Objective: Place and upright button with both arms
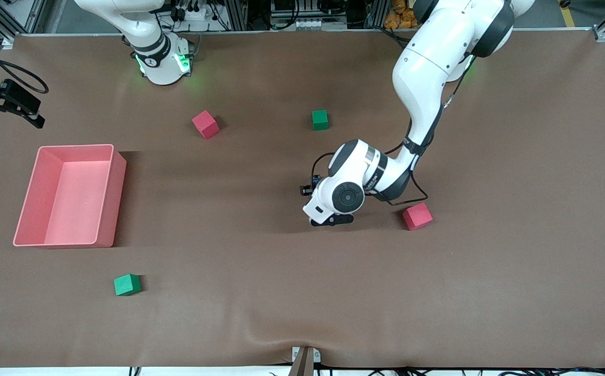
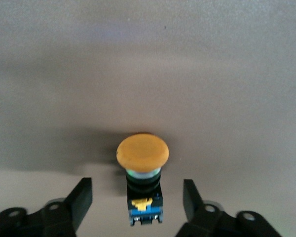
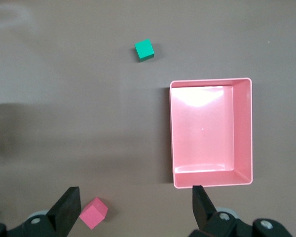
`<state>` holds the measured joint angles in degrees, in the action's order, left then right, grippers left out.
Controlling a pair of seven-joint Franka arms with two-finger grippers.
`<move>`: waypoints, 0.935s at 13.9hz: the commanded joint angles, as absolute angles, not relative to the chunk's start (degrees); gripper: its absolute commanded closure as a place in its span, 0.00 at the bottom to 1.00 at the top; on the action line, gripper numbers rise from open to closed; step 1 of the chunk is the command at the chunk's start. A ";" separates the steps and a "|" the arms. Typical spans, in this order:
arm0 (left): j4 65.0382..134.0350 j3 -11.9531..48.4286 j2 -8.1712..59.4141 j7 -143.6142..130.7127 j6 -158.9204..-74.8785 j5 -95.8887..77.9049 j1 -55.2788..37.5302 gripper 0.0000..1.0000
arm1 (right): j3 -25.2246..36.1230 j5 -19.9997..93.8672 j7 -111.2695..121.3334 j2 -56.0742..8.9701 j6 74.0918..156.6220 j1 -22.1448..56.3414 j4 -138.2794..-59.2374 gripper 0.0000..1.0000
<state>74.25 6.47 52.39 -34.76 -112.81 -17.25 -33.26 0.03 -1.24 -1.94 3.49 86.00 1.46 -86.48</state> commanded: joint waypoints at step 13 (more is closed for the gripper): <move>72.60 5.71 53.79 -37.62 -112.85 -17.93 -34.80 0.45 | 0.35 -1.93 2.54 2.64 83.76 1.85 -84.81 0.00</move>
<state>74.09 6.44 52.95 -36.70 -113.36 -17.25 -34.05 0.03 -1.25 0.26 3.35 84.80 1.50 -86.43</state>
